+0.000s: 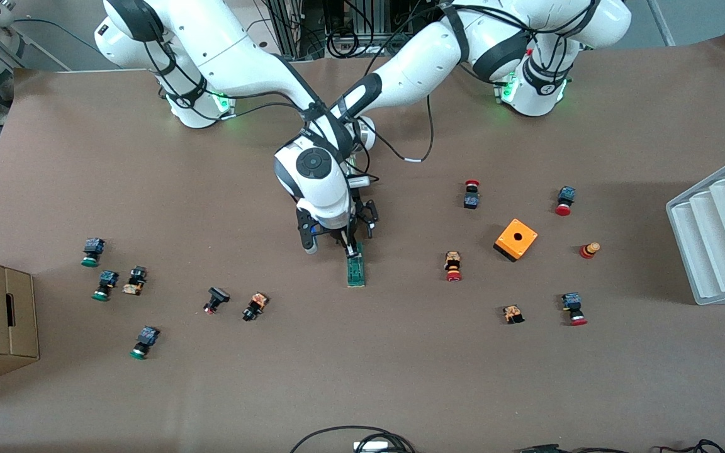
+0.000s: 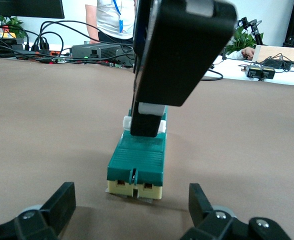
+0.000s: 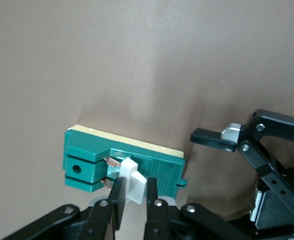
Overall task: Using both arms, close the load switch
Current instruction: 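Push the white lever over with the right gripper while the left steadies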
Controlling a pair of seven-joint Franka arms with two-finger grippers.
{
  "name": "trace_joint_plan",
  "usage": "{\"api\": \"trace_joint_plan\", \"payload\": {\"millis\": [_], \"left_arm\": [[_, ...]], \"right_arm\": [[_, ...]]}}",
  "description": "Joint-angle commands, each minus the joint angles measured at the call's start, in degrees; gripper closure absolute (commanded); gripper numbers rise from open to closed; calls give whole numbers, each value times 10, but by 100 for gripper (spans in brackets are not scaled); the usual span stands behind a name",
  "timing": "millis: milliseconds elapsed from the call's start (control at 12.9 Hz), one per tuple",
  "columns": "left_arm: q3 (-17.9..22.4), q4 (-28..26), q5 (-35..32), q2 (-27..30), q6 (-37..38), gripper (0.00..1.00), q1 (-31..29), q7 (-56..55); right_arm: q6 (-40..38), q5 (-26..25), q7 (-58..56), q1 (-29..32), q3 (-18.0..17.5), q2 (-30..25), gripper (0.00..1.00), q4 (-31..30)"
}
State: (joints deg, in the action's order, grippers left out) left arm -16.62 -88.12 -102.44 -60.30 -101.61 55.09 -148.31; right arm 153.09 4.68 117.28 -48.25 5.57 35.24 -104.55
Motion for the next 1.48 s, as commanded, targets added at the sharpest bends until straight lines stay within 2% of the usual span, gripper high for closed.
{"api": "trace_joint_plan", "payload": {"millis": [0, 1398], "left_arm": [[-2, 11, 1, -26, -12, 0, 2, -26], [-2, 11, 1, -26, -10, 0, 2, -26]], "right_arm": [[11, 4, -3, 16, 10, 30, 78, 42], [-47, 60, -2, 39, 9, 54, 78, 121]]}}
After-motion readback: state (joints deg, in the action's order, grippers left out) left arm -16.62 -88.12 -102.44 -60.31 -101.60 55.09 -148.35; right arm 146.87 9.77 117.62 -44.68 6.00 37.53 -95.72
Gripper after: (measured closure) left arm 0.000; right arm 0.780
